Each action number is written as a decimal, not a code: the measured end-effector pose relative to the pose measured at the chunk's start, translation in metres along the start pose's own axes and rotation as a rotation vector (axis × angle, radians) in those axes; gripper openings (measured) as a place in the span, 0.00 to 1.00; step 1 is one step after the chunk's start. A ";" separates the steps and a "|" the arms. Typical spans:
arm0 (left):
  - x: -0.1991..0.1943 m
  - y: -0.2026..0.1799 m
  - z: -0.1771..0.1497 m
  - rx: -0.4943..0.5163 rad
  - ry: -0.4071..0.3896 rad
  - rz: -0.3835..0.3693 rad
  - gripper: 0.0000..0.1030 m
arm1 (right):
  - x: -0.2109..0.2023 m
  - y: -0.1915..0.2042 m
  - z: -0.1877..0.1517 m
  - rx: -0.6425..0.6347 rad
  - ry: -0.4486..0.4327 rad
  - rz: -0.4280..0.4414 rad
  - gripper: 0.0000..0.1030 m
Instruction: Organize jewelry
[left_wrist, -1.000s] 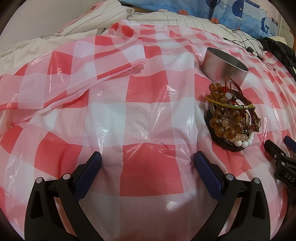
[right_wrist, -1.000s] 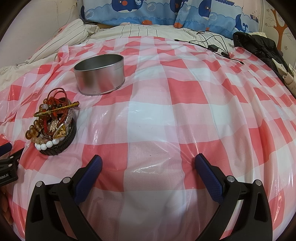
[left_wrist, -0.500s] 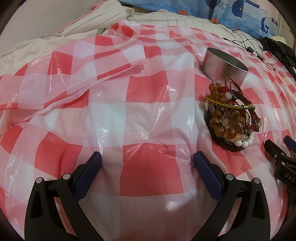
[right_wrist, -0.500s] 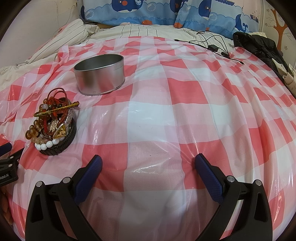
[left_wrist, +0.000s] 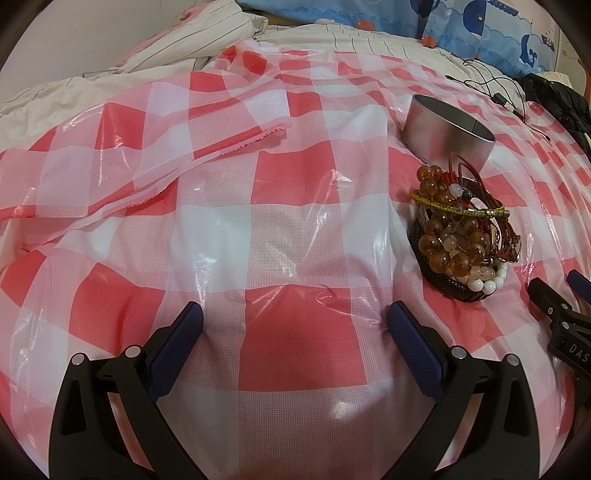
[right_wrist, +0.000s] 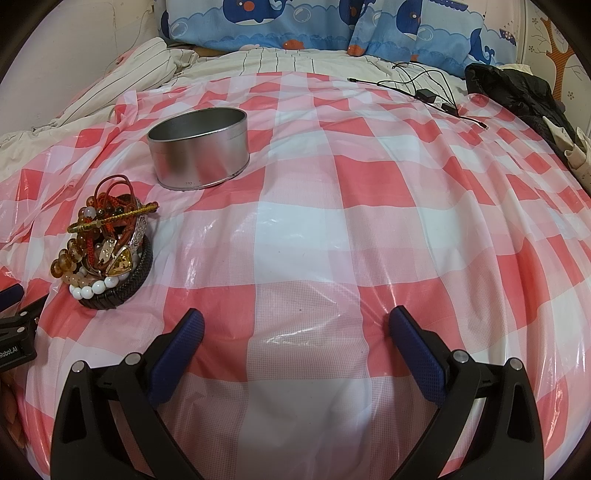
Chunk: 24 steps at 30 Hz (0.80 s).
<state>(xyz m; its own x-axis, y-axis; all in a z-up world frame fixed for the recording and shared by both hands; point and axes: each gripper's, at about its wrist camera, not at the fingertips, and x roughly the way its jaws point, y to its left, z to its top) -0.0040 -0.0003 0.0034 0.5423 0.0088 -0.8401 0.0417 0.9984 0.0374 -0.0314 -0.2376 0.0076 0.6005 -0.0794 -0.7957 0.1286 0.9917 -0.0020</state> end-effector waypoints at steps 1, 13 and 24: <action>0.000 0.000 0.000 0.000 -0.001 0.000 0.93 | 0.000 0.000 0.000 0.000 0.000 0.000 0.93; -0.012 -0.003 0.010 0.053 -0.056 -0.005 0.93 | 0.000 0.000 0.000 0.000 0.000 0.000 0.93; -0.014 -0.002 0.010 0.045 -0.059 0.001 0.93 | 0.000 0.000 0.000 0.000 0.000 0.000 0.93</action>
<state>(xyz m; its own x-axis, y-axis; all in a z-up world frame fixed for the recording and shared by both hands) -0.0029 -0.0025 0.0203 0.5907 0.0054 -0.8069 0.0779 0.9949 0.0637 -0.0315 -0.2376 0.0079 0.6004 -0.0792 -0.7958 0.1285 0.9917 -0.0018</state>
